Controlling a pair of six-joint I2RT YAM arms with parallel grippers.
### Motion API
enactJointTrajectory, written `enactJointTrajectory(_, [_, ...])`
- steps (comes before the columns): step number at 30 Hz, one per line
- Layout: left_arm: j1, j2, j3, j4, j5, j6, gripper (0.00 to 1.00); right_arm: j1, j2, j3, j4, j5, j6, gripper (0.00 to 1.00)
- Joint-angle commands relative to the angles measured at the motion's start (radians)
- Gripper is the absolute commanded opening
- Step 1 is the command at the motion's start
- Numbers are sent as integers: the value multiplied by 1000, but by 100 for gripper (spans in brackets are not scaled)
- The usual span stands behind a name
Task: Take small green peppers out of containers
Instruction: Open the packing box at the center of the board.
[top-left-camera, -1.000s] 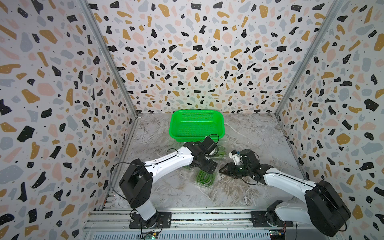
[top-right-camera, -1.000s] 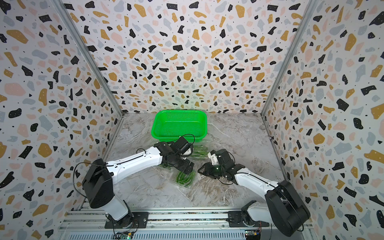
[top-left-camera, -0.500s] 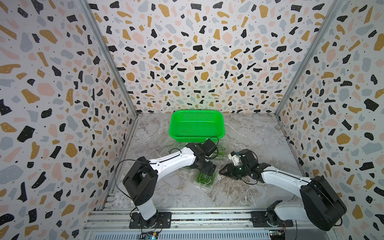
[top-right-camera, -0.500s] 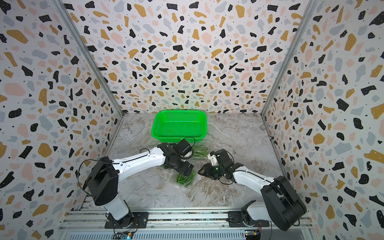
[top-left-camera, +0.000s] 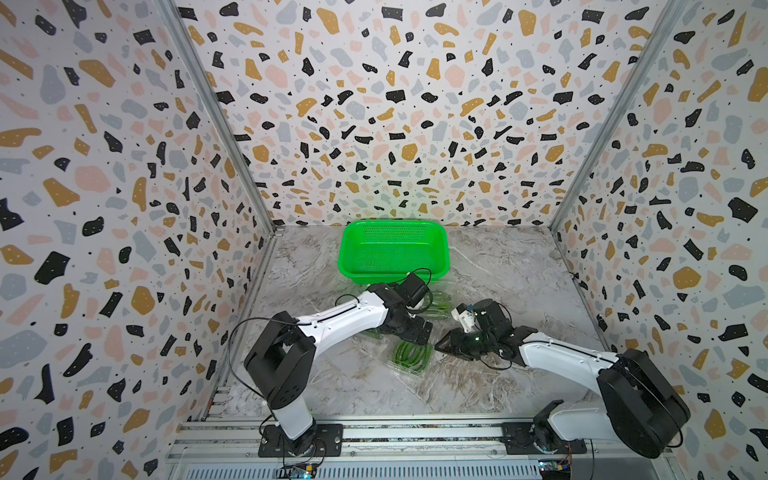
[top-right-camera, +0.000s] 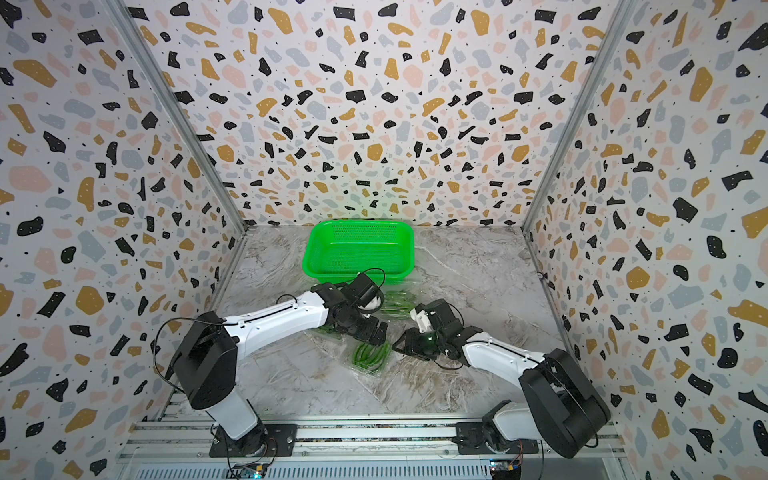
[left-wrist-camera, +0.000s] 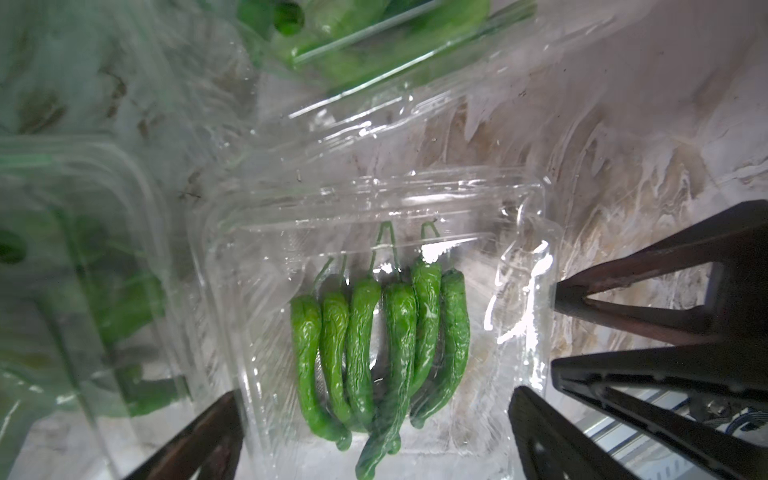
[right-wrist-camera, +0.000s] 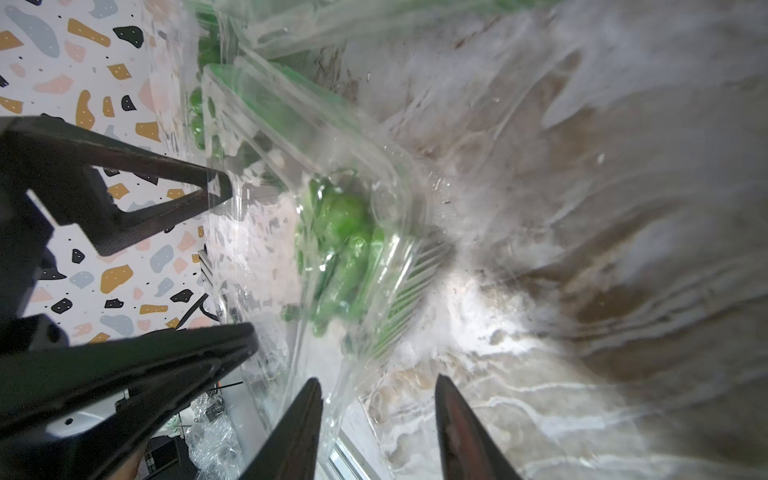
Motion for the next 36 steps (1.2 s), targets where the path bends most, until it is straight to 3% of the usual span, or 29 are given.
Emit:
enactJointTrajectory(1, [0,-10,-15,35,56,-6,99,4,5,16,25,15,-3,45])
enactJointTrajectory(6, [10,-21,-48,95,134,-29,99,8,32,18,61,13,6,44])
enactJointTrajectory(23, [40,-67,-112,225,242,-124,99,26,82,-45,285,-46,73,48])
enactJointTrajectory(27, [40,-75,-106,243,269,-138,99,29,70,-102,431,-60,134,56])
enactJointTrajectory(31, [41,-92,-126,269,258,-155,99,38,31,-109,450,-40,123,75])
enactJointTrajectory(36, [42,-86,-140,302,274,-176,99,38,16,-119,418,-24,118,79])
